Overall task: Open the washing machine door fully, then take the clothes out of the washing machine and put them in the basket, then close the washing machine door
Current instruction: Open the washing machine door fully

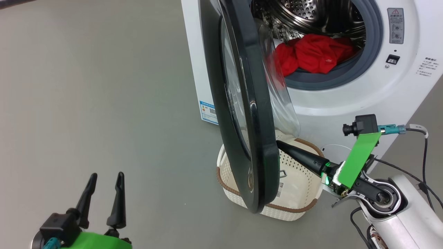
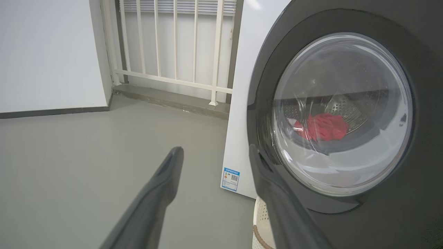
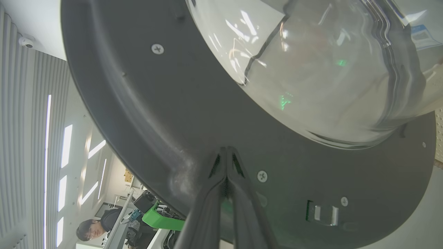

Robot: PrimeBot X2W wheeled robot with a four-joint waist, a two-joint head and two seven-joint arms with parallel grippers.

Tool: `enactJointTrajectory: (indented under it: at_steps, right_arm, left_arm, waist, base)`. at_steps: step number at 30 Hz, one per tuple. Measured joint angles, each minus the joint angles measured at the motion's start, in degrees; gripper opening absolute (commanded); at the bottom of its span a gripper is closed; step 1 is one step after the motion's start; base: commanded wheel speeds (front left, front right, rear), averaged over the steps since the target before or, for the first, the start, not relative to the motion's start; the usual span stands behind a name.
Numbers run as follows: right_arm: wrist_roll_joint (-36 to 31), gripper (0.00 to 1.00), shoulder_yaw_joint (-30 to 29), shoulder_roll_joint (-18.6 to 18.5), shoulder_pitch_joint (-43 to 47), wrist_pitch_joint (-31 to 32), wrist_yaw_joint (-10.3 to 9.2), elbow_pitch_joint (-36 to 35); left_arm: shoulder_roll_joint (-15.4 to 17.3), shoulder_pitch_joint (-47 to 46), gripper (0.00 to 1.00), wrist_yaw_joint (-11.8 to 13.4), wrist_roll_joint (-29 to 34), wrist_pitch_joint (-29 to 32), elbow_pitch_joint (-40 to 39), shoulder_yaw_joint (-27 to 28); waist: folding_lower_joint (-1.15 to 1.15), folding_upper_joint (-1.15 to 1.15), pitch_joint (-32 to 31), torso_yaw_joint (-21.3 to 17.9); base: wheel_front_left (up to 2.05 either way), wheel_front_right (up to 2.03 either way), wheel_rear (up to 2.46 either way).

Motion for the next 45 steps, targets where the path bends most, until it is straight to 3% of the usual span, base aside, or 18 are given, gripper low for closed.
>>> enactJointTrajectory:
  at_steps: [5, 8, 11, 12, 14, 21, 35, 45]
  right_arm:
    - [-0.3, 0.03, -0.9, 0.0, 0.1, -0.7, 0.0, -0.4]
    - [-1.0, 0.33, -1.3, -0.1, 0.2, -1.1, 0.0, -0.7]
    - [-1.2, 0.49, -1.5, -0.1, 1.1, -1.5, 0.0, -1.4]
    - [-1.2, 0.62, -1.5, -0.1, 1.5, -1.6, 0.0, -1.4]
    - [-1.6, 0.99, -1.5, -0.2, 2.1, -2.1, 0.0, -1.8]
    - [-3.8, 1.0, -1.8, -1.0, 2.8, -5.5, 0.0, -4.1]
    - [-19.0, 1.0, 2.4, -6.7, 6.1, -25.4, 0.0, -9.6]
    - [-29.0, 1.0, 6.2, -9.7, 9.6, -40.4, 0.0, -8.0]
  left_arm:
    - [0.0, 0.2, 1.0, 0.0, 0.1, 0.0, 0.0, 0.2]
    - [0.0, 0.2, 1.0, 0.0, 0.2, 0.0, 0.0, 0.3]
    - [0.0, 0.2, 1.0, 0.0, 0.2, 0.0, 0.0, 0.3]
    - [0.0, 0.2, 1.0, 0.0, 0.2, 0.0, 0.0, 0.3]
    - [0.0, 0.2, 1.0, 0.0, 0.2, 0.0, 0.0, 0.3]
    - [0.0, 1.0, 1.0, 0.0, 0.2, 0.0, 0.0, 0.3]
    - [0.0, 1.1, 1.0, 0.0, 0.6, 0.0, -0.2, 0.4]
    - [-0.1, 2.3, 1.0, 0.0, 0.8, 0.0, -0.4, 0.6]
  waist:
    - [0.0, 0.0, 0.0, -0.6]
    - [0.0, 0.0, -0.1, -1.4]
    - [0.0, 0.0, -0.3, -2.3]
    - [0.0, 0.0, -0.4, -2.7]
    - [0.0, 0.0, -0.5, -3.4]
    - [0.0, 0.0, -1.0, -6.0]
    - [0.0, 0.0, -1.6, -12.0]
    - [0.0, 0.0, -2.6, -16.9]
  base:
    - [0.0, 0.0, 0.0]
    - [0.0, 0.0, 0.0]
    - [0.0, 0.0, 0.0]
    - [0.0, 0.0, 0.0]
    - [0.0, 0.0, 0.0]
    - [0.0, 0.0, 0.0]
    - [0.0, 0.0, 0.0]
    - [0.0, 0.0, 0.0]
